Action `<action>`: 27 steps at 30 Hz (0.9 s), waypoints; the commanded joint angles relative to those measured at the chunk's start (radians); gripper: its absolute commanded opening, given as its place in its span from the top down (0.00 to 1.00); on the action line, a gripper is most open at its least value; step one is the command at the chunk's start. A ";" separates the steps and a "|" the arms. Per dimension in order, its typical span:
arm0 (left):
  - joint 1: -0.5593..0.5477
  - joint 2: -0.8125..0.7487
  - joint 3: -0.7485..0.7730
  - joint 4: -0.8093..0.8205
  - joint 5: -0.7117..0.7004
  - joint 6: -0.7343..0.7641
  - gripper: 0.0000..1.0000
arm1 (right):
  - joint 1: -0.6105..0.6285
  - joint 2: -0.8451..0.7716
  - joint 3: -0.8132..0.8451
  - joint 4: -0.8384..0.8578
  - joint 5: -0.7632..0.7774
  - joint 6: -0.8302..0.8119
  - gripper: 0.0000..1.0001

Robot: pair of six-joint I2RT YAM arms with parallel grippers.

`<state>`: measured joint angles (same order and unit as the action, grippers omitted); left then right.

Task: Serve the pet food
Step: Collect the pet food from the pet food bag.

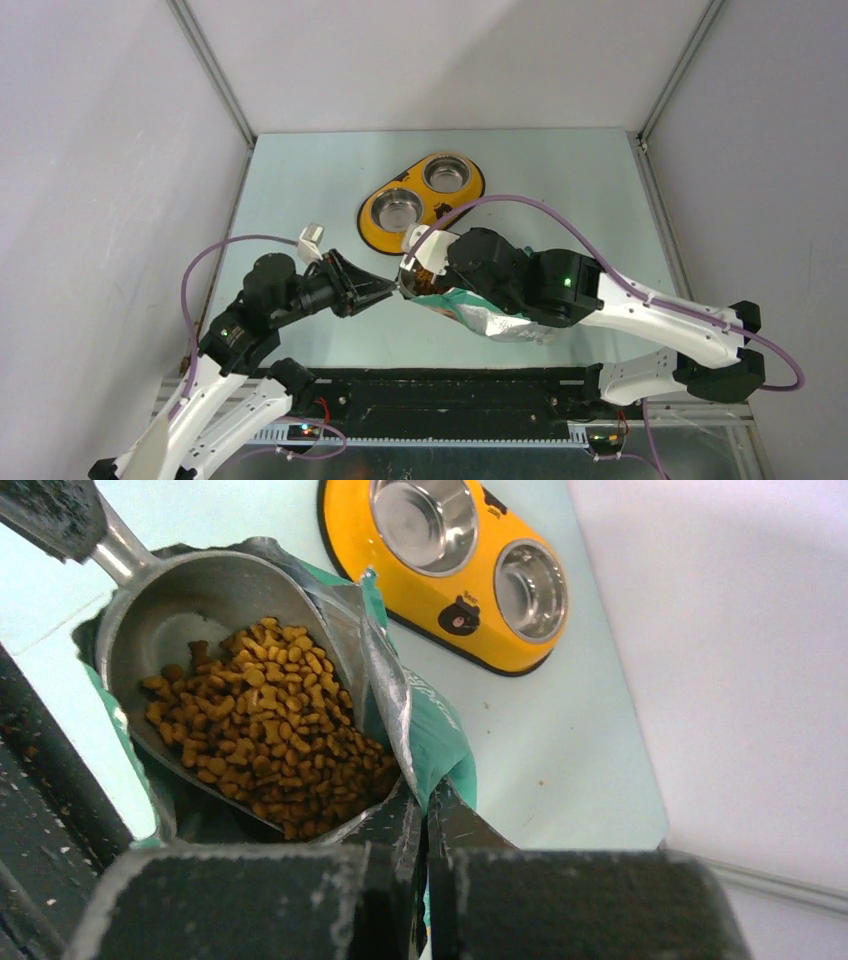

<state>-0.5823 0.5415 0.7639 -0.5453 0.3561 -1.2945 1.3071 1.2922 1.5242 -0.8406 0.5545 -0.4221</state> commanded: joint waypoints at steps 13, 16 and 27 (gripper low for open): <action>0.036 0.052 0.013 0.276 -0.033 -0.031 1.00 | -0.003 0.044 -0.017 0.268 -0.065 0.110 1.00; 0.036 0.032 0.054 0.162 -0.076 0.008 1.00 | -0.013 0.027 -0.026 0.247 -0.056 0.117 1.00; 0.042 -0.016 0.132 -0.078 -0.131 0.091 1.00 | -0.012 -0.006 -0.053 0.212 -0.056 0.115 1.00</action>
<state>-0.5625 0.5514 0.8314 -0.6765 0.2874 -1.2346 1.2873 1.3338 1.4677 -0.6834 0.5079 -0.3176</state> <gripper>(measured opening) 0.297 0.009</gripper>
